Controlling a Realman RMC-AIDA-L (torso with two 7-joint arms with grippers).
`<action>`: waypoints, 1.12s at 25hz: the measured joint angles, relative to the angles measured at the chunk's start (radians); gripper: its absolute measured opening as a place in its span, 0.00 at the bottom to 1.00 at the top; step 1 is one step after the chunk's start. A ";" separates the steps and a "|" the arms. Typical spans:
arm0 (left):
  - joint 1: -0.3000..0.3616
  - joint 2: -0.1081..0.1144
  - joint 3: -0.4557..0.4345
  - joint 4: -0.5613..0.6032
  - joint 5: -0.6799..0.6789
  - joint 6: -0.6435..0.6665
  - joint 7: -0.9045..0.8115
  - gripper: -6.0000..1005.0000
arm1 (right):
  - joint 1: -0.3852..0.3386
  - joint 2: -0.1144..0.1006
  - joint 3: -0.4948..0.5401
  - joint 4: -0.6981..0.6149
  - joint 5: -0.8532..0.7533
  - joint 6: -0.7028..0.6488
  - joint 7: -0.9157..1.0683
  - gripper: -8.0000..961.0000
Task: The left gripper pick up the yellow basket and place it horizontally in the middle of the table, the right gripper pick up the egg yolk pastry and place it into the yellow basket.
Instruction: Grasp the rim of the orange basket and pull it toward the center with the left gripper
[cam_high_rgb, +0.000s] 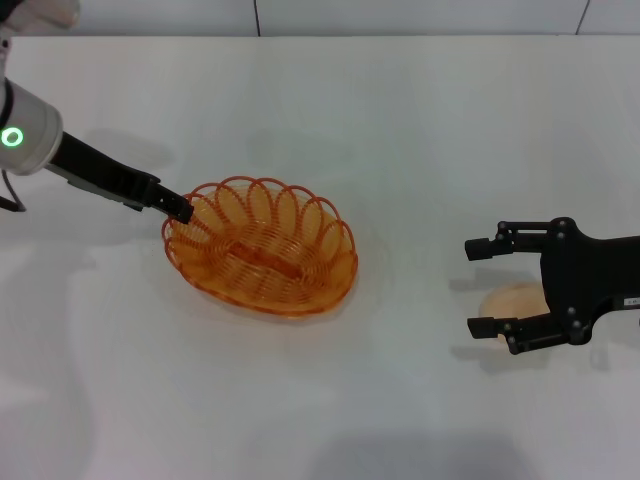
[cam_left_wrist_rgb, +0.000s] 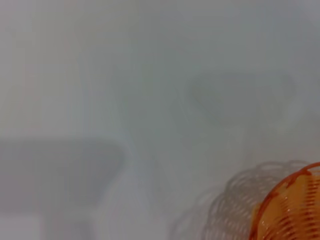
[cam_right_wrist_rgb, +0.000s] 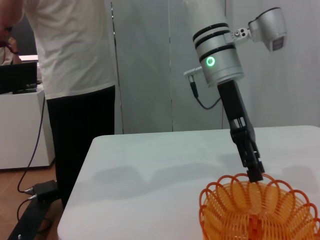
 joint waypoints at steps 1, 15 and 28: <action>0.000 -0.002 0.006 -0.003 -0.002 -0.008 0.000 0.72 | 0.000 0.000 0.000 0.000 0.000 0.000 0.000 0.84; -0.015 -0.031 0.059 -0.067 -0.009 -0.079 0.028 0.54 | 0.007 0.005 0.000 0.000 0.000 0.006 0.000 0.84; -0.004 -0.040 0.076 -0.061 -0.052 -0.081 0.041 0.14 | -0.002 0.010 0.008 -0.015 0.006 0.003 0.007 0.84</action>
